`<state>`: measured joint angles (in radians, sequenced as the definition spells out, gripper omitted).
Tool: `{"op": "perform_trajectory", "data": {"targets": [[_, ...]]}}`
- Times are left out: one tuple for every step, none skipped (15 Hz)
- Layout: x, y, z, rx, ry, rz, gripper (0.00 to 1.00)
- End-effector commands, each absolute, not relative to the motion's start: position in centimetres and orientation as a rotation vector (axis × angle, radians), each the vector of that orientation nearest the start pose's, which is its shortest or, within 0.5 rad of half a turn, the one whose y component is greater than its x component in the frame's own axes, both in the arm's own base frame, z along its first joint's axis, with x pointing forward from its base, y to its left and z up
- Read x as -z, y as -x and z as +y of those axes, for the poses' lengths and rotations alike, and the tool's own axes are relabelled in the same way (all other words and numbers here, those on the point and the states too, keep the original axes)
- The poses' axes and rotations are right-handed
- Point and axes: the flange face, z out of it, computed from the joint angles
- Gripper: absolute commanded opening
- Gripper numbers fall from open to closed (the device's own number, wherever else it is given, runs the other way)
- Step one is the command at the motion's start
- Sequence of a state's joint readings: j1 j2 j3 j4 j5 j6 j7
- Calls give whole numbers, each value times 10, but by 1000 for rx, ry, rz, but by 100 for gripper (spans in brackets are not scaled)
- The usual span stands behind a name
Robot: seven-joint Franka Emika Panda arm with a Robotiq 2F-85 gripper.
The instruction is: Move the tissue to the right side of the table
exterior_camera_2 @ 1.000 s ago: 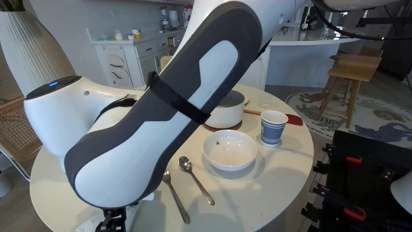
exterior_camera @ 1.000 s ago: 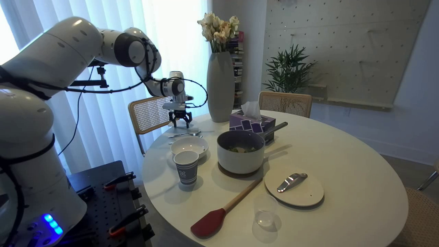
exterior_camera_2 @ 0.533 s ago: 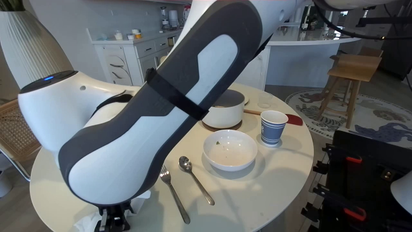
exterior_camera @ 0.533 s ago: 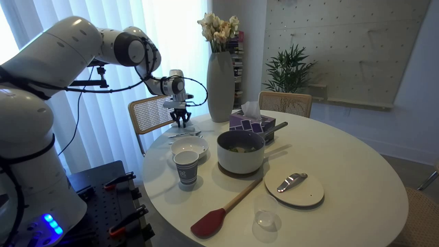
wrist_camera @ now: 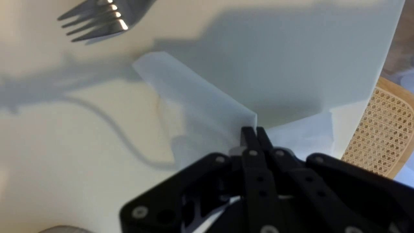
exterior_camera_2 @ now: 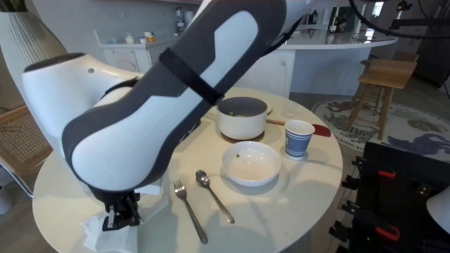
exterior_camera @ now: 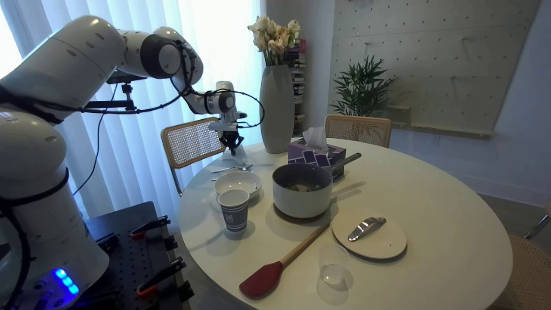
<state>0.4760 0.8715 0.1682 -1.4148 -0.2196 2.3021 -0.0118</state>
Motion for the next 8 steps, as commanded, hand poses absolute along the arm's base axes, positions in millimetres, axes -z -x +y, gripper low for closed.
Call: {"op": "perform_trajectory", "data": {"targets": [[-244, -603, 391, 67, 2977, -1080, 0], [-261, -606, 383, 63, 2980, -1066, 0], [-275, -608, 376, 53, 2986, -1050, 0], [-289, -609, 368, 29, 2991, -1032, 0], [-303, -610, 360, -1, 2997, -1014, 0], [-316, -610, 351, -32, 3006, -994, 0], [-328, -609, 344, -58, 3014, -975, 0], [-341, -608, 335, -85, 3029, -958, 0]]}}
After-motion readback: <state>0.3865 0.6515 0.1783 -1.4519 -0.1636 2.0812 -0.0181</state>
